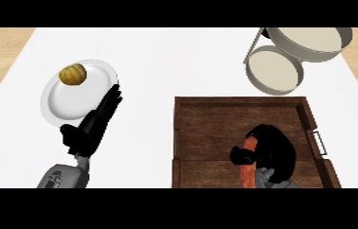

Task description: Pick the sweet potato from the tray and place it in the tiered basket

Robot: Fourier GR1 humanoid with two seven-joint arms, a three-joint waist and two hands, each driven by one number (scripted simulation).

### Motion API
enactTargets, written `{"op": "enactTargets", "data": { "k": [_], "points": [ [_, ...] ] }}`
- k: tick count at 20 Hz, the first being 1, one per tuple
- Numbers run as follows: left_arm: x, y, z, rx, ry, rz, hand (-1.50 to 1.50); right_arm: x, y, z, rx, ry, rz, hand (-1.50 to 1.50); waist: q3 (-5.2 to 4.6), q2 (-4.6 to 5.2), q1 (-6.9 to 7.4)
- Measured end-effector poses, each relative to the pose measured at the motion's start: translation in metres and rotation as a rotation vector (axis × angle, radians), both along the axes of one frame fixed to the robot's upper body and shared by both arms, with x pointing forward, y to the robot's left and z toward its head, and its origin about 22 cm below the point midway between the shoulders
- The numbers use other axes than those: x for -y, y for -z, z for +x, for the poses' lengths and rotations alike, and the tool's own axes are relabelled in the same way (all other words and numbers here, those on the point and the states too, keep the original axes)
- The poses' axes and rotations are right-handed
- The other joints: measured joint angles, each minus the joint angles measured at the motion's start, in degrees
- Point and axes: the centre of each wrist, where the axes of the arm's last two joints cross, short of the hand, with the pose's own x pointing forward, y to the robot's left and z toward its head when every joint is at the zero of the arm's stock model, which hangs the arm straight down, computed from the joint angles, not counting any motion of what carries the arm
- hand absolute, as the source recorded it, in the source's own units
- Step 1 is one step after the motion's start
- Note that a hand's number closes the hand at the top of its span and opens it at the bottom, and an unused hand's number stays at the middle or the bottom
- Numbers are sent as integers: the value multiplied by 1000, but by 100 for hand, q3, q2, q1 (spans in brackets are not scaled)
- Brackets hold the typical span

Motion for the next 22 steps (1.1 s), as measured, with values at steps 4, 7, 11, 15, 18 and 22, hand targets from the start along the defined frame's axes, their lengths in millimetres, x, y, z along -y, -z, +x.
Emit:
{"op": "enactTargets", "data": {
  "k": [4,7,11,15,18,22],
  "points": [
    [-1,2,-2,2,1,3,0,31,-5,7,37,-27,-54,150,2,9,-14],
    [0,1,-2,6,-4,-1,0,91,-9,11,38,-135,-142,150,21,21,-65],
    [-2,0,-2,10,-12,1,0,151,-27,15,78,-290,-220,150,52,37,-120],
    [-2,3,-4,4,-21,-6,0,199,-62,23,237,-391,-128,150,64,17,-174],
    [-4,3,-5,3,-22,-6,0,234,-91,28,389,-456,-35,150,64,9,-163],
    [-1,2,-4,8,-12,-10,0,287,-136,30,552,-542,37,150,47,28,-79]
  ]
}}
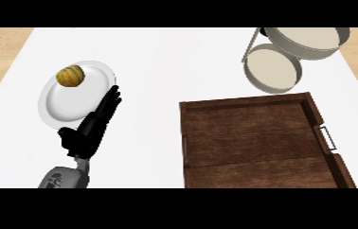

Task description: Pick the sweet potato from the tray and place it in the tiered basket

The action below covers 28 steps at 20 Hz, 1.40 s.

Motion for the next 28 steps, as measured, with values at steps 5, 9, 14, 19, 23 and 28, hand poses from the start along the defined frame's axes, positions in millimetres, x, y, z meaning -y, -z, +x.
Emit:
{"op": "enactTargets", "data": {
  "k": [5,9,14,19,23,28],
  "points": [
    [7,-3,4,7,31,8,0,60,-54,5,65,-76,62,150,-22,28,179],
    [10,-7,7,10,51,3,0,70,-85,28,86,-94,112,150,-32,37,281],
    [18,-5,5,10,58,6,0,42,-119,69,65,-112,139,150,-44,34,323],
    [14,-6,6,5,52,7,0,4,-126,110,37,-129,168,150,-45,36,314],
    [12,-6,9,7,52,15,0,-21,-124,136,4,-159,163,150,-44,49,322],
    [13,-8,11,8,53,15,0,-60,-109,165,-42,-192,150,150,-42,47,301]
  ]
}}
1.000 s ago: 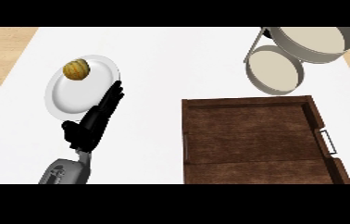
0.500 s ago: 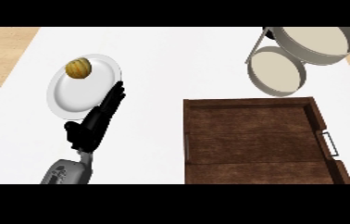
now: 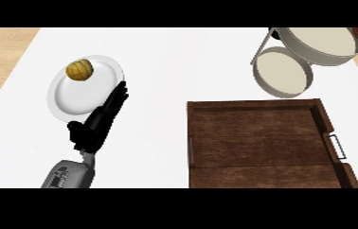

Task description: Pick the sweet potato from the tray and place it in the tiered basket

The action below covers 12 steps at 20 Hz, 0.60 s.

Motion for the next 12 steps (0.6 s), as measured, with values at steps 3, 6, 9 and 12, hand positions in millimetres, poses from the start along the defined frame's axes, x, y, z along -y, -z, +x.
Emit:
{"op": "enactTargets", "data": {
  "k": [3,6,9,12],
  "points": [
    [-1,2,-3,-1,2,2,0,-22,14,14,-15,-15,2,150,-1,2,1],
    [-5,1,-1,-5,3,-1,0,-33,21,22,-23,-27,15,150,0,9,3],
    [-7,0,-3,-1,5,-1,0,-49,25,30,-37,-48,48,150,1,11,10],
    [-5,-1,1,1,-1,-3,0,-64,35,36,-60,-67,95,150,1,10,-11]
  ]
}}
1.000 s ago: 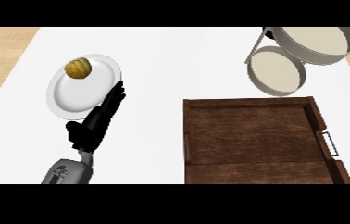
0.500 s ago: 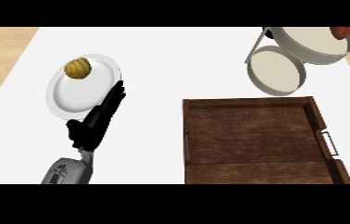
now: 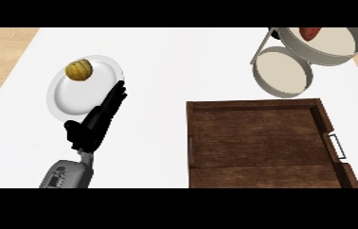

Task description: Pick the sweet potato from the tray and place it in the tiered basket

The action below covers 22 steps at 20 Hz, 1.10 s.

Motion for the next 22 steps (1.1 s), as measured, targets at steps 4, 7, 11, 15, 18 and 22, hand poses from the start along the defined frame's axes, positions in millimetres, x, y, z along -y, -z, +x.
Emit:
{"op": "enactTargets", "data": {
  "k": [4,7,11,15,18,22],
  "points": [
    [5,2,-1,1,-3,2,0,-7,5,4,-78,-5,83,150,-3,-13,-20],
    [4,6,-3,-6,-10,4,0,-7,4,6,-191,27,173,-150,-12,-29,-43],
    [3,2,-3,-2,-9,7,0,-2,5,6,-274,47,281,-150,-21,-50,-54],
    [2,6,-4,-3,-9,7,0,4,-3,4,-272,85,374,-150,-12,-34,-63],
    [1,7,-5,-3,-13,2,0,17,-6,0,-193,165,401,-150,-7,-28,-75],
    [1,8,-3,-4,-17,-1,0,47,-14,-11,-47,339,397,-150,-2,-8,-83]
  ]
}}
